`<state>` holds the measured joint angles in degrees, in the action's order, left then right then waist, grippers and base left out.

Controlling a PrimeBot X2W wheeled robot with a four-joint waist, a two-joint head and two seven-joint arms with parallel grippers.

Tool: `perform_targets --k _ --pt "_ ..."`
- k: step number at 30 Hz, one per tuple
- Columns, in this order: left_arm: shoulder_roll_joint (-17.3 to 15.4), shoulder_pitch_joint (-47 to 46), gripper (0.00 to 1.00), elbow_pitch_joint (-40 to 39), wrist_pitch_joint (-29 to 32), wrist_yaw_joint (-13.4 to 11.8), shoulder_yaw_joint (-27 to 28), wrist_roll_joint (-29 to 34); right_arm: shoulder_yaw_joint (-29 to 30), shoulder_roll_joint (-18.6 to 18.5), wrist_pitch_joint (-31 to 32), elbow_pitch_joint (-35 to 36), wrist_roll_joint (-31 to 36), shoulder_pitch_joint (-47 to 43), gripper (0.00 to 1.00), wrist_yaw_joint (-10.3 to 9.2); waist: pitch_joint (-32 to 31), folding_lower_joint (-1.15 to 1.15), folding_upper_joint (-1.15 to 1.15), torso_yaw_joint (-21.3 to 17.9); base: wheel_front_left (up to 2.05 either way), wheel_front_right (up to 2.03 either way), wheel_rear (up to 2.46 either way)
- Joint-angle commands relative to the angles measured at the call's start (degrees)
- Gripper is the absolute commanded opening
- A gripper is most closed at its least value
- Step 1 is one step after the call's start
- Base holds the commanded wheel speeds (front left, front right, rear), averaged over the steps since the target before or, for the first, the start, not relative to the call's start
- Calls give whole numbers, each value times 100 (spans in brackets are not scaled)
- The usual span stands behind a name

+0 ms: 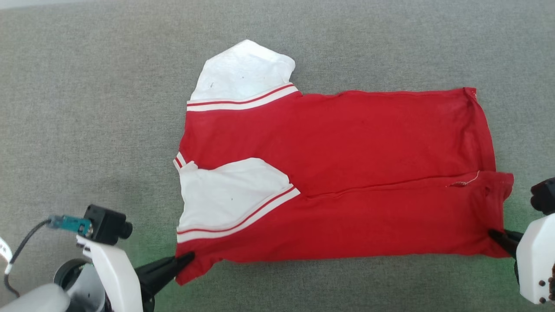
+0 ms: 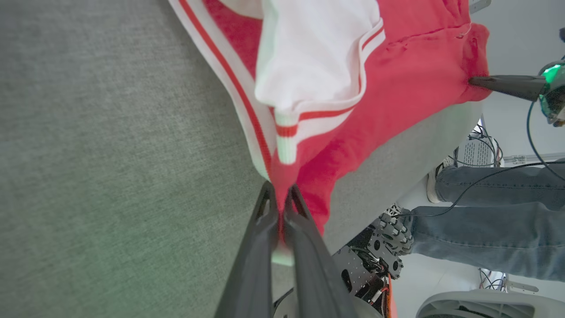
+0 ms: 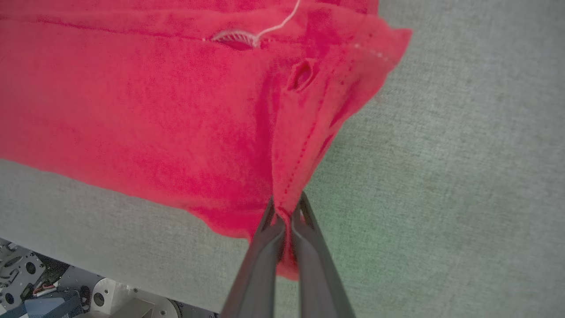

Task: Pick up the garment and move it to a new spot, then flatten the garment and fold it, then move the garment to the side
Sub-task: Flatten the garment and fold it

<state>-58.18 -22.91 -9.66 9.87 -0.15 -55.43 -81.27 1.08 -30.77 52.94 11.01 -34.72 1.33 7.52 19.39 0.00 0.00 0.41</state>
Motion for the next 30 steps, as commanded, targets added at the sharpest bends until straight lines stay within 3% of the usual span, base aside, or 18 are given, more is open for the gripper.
perform_targets --k 1,2,3,4,5,6,7,12,16,20,23,27,30 --pt "-63 128 0 -95 -68 -56 -9 61 77 57 -55 82 -11 -60 0 -7 23 0 0 0 0 0 0" --pt "-48 145 0 -143 -149 -108 14 70 121 92 -114 120 18 -63 12 -7 33 0 0 3 0 0 0" --pt "-34 166 0 -174 -201 -138 41 59 166 129 -191 145 71 -46 38 -7 41 0 0 3 0 0 0" --pt "-34 192 5 -199 -236 -158 45 67 207 169 -248 153 112 -23 83 -7 43 0 0 -1 0 0 0" --pt "-34 192 5 -199 -236 -158 45 67 207 169 -248 153 112 -23 83 -7 43 0 0 -1 0 0 0" --pt "-42 182 38 -211 -286 -188 66 124 237 212 -303 158 154 0 100 -7 42 0 0 -7 0 0 0" --pt "-45 185 100 -216 -333 -204 95 109 261 268 -361 183 193 41 100 -7 44 0 0 -22 0 0 0" --pt "-225 70 100 -232 -585 -300 332 123 443 613 -849 342 470 300 100 -5 83 0 0 -127 0 0 0" --pt "-296 -143 100 -53 -1097 -396 718 246 276 900 -1810 403 897 641 100 -5 163 0 0 -320 0 0 0" --pt "-248 -386 100 567 -1728 -145 1068 445 -33 1288 -3041 73 1423 973 100 -5 277 0 0 -610 0 0 0" --pt "19 -913 100 1328 -1982 42 1343 537 -362 1726 -3970 -338 1712 1252 100 -6 442 0 0 -928 0 0 0" --pt "226 -1780 100 2046 -1762 180 1418 862 -528 2083 -4570 -653 1850 1472 100 -5 643 0 0 -1261 0 0 0" --pt "379 -2527 100 2555 -1267 307 1309 1110 -555 2218 -4816 -836 1906 1543 100 -6 760 0 0 -1465 0 0 0"
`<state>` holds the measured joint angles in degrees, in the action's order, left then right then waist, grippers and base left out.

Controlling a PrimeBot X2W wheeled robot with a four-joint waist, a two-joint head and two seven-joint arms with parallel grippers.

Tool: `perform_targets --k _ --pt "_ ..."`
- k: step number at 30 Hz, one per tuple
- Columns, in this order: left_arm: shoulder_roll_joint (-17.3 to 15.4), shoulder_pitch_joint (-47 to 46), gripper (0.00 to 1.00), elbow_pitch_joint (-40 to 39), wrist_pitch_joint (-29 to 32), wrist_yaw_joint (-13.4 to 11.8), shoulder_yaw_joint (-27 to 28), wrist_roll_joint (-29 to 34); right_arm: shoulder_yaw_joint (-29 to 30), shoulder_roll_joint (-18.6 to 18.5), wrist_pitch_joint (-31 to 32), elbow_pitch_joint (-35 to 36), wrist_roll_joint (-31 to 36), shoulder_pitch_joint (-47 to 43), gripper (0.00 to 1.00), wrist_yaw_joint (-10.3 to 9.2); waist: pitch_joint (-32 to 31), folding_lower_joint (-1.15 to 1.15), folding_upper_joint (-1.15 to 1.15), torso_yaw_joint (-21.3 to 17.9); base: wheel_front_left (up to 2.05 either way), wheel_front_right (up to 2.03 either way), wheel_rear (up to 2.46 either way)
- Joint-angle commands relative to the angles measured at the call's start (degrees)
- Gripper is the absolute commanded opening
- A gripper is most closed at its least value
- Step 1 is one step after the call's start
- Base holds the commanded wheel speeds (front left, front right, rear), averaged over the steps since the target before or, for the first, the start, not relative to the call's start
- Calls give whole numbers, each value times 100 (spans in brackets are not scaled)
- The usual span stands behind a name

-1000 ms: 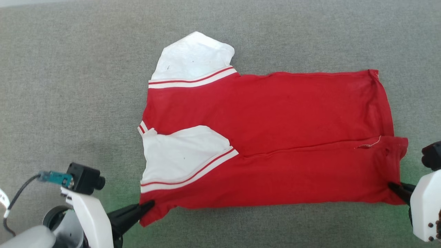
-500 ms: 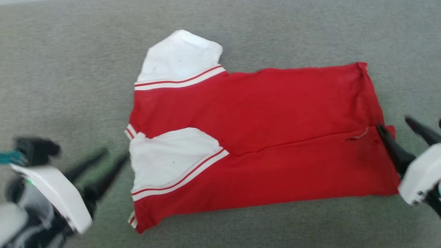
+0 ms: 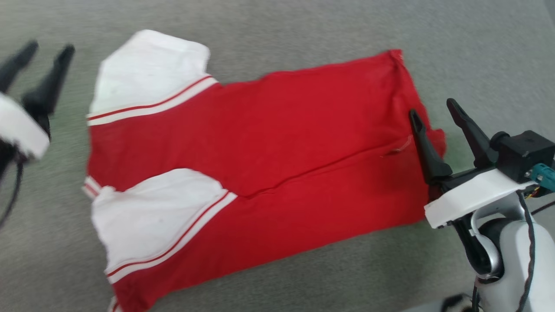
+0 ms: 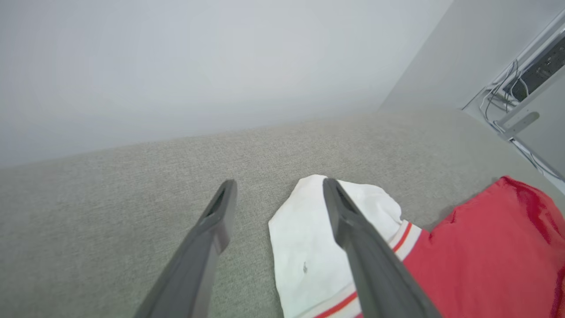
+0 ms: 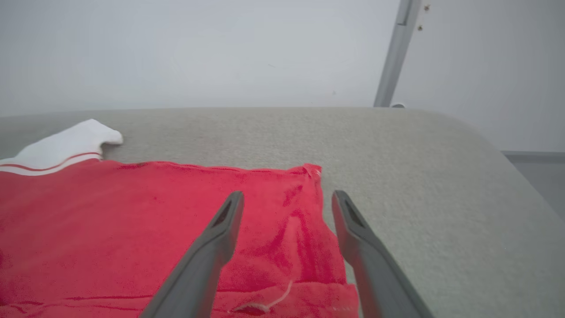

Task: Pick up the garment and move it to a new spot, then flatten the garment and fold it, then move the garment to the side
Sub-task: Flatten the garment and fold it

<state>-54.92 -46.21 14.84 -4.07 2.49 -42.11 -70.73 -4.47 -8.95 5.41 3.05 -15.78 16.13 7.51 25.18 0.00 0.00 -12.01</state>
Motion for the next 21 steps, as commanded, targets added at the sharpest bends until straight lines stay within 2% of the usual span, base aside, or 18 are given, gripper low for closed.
perform_targets --k 1,5,8,13,17,18,19,20,21 --pt "93 -438 100 266 378 91 -103 143 -20 78 -99 -88 18 90 100 -5 223 0 0 -294 0 0 0" --pt "270 -1254 100 789 1776 339 -596 299 -17 165 -240 -254 3 133 100 -4 321 0 0 -492 0 0 0" --pt "272 -1780 100 1140 2851 409 -883 350 -92 222 -261 -347 -28 166 100 -4 387 0 0 -609 0 0 0" --pt "355 -2329 100 1684 3925 454 -1224 510 -298 192 -262 -476 -22 293 100 -4 509 0 0 -764 0 0 0" --pt "609 -2378 100 1891 4632 485 -1207 -76 -378 133 -198 -517 -42 440 100 -4 566 0 0 -784 0 0 0" --pt "650 -2397 86 1898 4746 492 -1212 -153 -392 99 -178 -517 -29 494 100 -4 573 0 0 -776 0 0 0" --pt "650 -2397 86 1898 4746 492 -1212 -153 -392 99 -178 -517 -29 494 100 -4 573 0 0 -776 0 0 0" --pt "648 -2453 59 1856 4780 500 -1257 -116 -402 68 -141 -513 -19 557 100 -4 587 0 0 -758 0 0 0" --pt "633 -2500 45 1849 4719 504 -1299 -9 -428 47 -83 -514 -30 632 100 -4 598 0 0 -745 0 0 0"
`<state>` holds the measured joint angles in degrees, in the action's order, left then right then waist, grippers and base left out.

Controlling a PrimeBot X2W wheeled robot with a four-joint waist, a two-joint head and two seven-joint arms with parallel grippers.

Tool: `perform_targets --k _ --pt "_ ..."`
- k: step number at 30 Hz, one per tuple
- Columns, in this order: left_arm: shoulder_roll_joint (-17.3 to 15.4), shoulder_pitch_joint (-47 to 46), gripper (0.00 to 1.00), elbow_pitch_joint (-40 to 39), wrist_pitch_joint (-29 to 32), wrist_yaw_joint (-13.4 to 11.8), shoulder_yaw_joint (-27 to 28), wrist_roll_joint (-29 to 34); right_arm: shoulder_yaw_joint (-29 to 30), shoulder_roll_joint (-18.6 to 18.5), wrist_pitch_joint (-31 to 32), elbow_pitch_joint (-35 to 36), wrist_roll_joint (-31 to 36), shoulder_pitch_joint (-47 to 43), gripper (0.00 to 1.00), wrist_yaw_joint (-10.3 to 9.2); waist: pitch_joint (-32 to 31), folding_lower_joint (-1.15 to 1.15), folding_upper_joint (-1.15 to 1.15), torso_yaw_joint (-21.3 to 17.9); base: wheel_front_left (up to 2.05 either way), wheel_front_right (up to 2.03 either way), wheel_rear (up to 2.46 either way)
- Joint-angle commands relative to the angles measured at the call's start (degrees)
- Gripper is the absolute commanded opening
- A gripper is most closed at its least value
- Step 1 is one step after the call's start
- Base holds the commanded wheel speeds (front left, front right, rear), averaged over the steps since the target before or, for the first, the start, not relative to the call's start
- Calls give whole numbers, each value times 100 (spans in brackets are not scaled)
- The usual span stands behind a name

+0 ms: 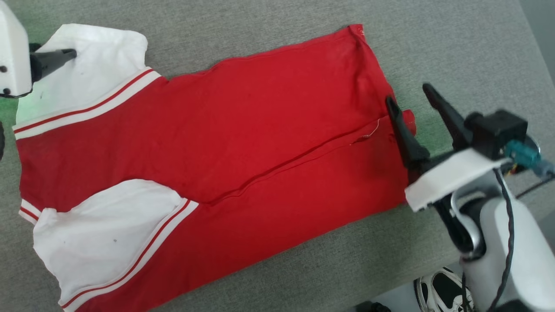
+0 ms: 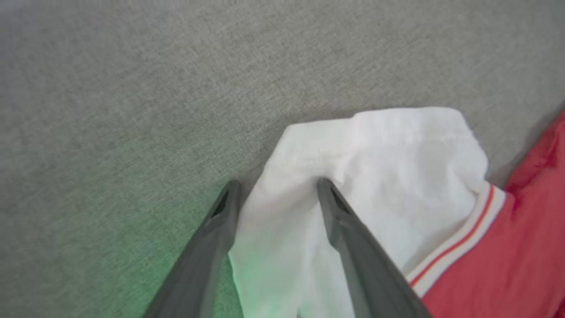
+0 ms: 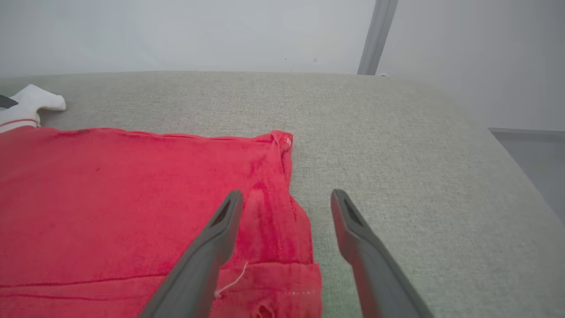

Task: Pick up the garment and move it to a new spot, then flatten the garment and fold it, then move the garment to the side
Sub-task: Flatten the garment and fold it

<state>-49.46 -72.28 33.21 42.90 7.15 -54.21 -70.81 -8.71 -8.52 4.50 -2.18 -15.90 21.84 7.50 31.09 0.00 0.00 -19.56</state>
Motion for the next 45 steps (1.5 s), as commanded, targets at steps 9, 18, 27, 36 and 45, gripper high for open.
perform_targets --k 9,18,27,36,45 --pt "256 -11 0 -63 -290 38 -215 21 -555 -653 1773 -615 -590 1458 100 -6 81 0 0 253 0 0 0" --pt "565 -139 0 -240 -623 40 -441 -137 -947 -1110 3425 -1829 -1504 2907 100 -6 228 0 0 679 0 0 0" --pt "822 -198 0 -436 -1318 41 -597 -305 -1209 -1308 3461 -2343 -1773 3209 0 -5 210 0 0 1031 0 0 0" --pt "596 309 0 -1359 -2689 35 -682 -687 -1080 -1840 2901 -1847 -1941 2567 0 -6 -539 0 0 1439 0 0 0" --pt "-132 1507 0 -2746 -4006 35 -926 -926 -309 -2427 2991 -776 -2049 1118 0 -6 -1053 0 0 1850 0 0 0"
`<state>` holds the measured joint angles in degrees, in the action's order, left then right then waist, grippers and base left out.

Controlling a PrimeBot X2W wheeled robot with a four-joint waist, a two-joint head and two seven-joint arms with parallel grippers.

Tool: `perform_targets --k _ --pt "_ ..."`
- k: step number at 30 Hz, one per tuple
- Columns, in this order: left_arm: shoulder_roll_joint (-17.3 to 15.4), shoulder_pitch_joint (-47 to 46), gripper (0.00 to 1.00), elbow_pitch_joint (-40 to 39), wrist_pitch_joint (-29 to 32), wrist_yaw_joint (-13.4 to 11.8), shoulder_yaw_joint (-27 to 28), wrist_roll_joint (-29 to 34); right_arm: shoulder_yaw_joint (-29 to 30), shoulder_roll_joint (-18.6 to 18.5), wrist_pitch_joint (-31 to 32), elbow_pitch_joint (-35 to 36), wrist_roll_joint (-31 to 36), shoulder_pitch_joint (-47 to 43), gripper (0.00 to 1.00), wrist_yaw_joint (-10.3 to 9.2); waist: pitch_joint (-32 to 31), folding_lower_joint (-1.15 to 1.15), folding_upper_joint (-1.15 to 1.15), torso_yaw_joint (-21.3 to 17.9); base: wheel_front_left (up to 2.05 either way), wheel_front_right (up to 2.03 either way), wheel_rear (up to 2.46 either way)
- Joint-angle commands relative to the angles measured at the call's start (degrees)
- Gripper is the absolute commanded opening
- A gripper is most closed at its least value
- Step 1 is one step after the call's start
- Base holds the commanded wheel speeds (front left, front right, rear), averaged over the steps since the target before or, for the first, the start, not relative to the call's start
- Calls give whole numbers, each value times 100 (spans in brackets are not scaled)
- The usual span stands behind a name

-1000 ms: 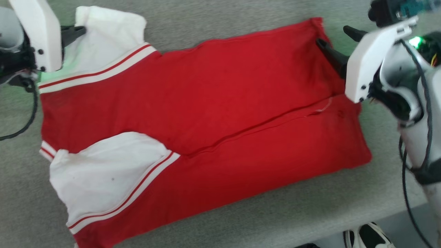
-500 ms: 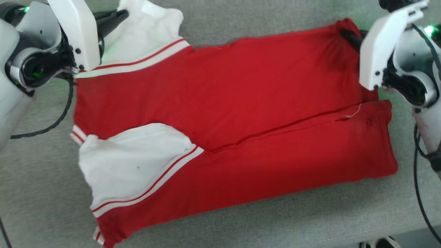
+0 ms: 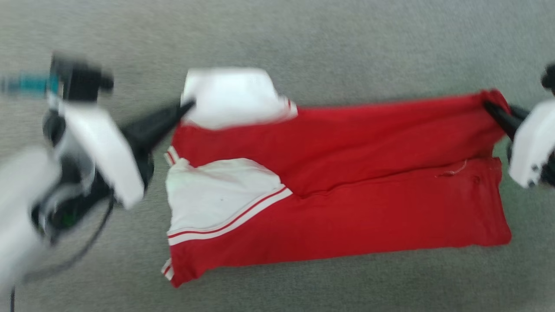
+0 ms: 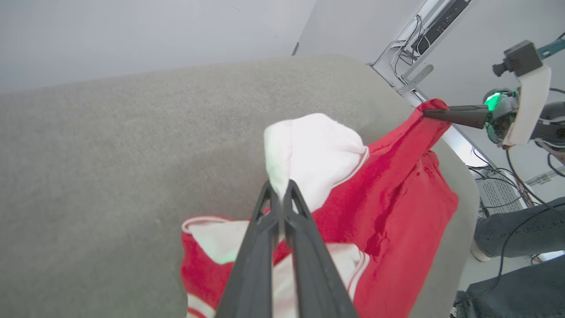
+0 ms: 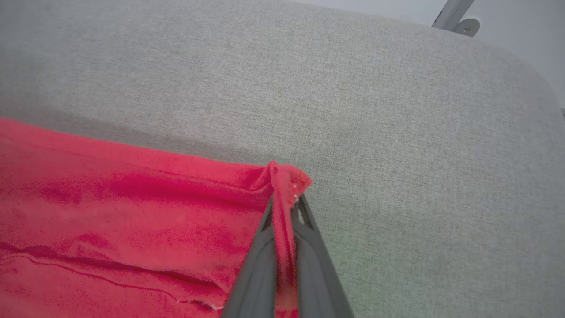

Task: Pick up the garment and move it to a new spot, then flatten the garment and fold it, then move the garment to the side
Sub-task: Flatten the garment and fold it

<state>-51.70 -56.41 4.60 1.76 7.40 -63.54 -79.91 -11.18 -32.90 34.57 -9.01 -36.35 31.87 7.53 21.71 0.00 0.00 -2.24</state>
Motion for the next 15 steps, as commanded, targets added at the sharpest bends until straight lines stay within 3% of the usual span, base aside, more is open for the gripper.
perform_targets --k 1,4,8,15 --pt "-35 135 0 -72 -71 10 -28 -61 61 -31 33 67 -11 -97 0 -9 -153 0 0 146 0 0 0" --pt "-380 738 0 -431 -598 10 -131 -95 482 -56 153 487 55 -756 0 -9 -235 0 0 246 0 0 0" --pt "-562 1516 0 -694 -1202 9 -338 -115 1065 96 352 1077 166 -1620 0 -12 -260 0 0 351 0 0 0" --pt "-327 2330 0 -660 -1555 -19 -552 -137 1631 519 585 1777 341 -2731 0 -11 -156 0 0 485 0 0 0"
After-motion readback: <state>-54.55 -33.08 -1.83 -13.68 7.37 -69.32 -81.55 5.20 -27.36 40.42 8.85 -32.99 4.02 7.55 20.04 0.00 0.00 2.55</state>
